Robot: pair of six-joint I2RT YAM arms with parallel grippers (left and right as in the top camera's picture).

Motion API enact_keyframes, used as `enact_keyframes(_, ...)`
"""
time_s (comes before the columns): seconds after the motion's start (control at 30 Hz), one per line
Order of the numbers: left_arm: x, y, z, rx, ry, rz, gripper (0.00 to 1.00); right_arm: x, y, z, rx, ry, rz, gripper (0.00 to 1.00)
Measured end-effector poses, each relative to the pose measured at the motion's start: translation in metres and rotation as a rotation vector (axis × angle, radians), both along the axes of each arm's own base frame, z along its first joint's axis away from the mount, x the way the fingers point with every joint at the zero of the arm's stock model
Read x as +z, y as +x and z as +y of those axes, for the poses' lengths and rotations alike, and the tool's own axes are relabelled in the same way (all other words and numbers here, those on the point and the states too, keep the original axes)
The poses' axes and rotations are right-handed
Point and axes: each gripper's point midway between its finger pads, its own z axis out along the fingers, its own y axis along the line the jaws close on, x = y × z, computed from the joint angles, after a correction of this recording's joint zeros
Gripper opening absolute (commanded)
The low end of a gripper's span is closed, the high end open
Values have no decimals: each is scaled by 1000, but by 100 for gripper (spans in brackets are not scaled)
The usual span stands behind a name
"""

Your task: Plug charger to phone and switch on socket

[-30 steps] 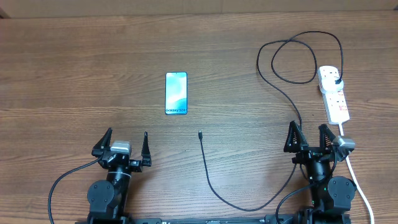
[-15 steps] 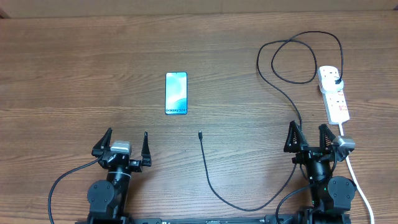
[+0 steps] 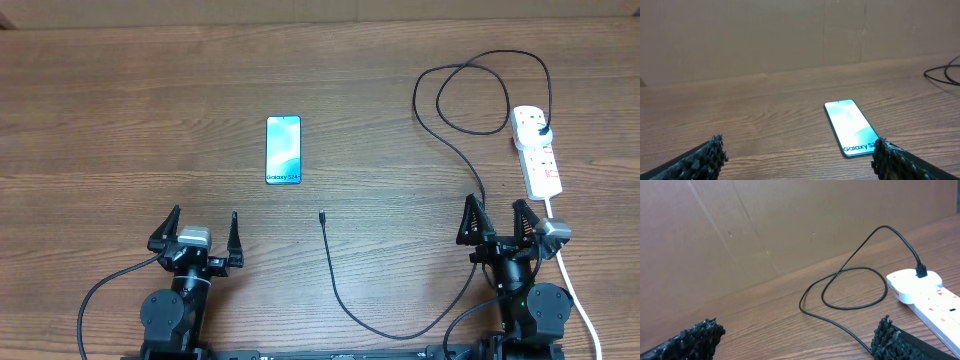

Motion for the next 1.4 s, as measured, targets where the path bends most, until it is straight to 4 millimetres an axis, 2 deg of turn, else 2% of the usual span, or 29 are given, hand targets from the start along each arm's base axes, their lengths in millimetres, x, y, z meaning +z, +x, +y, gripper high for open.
enact_keyframes(0.43,1,0,3,15,1,-5,100,0,0,0,0,1,0,100)
enact_keyframes(0.6,16,1,5,30,-4,-67,99,0,0,0,0,0,0,100)
enact_keyframes(0.77,-2,-2,5,32,-24,31,100,0,0,0,0,0,0,100)
enact_keyframes(0.83,1,-5,6,35,-37,64,100,0,0,0,0,1,0,100)
enact_keyframes(0.93,18,-12,6,36,-46,82,100,0,0,0,0,0,0,100)
enact_keyframes(1.13,67,-20,2,16,-53,158,100,0,0,0,0,0,0,100)
enact_keyframes(1.2,85,-18,-2,-9,-57,209,100,0,0,0,0,0,0,100)
enact_keyframes(1.4,117,-5,-26,-123,-84,487,99,0,0,0,0,1,2,100)
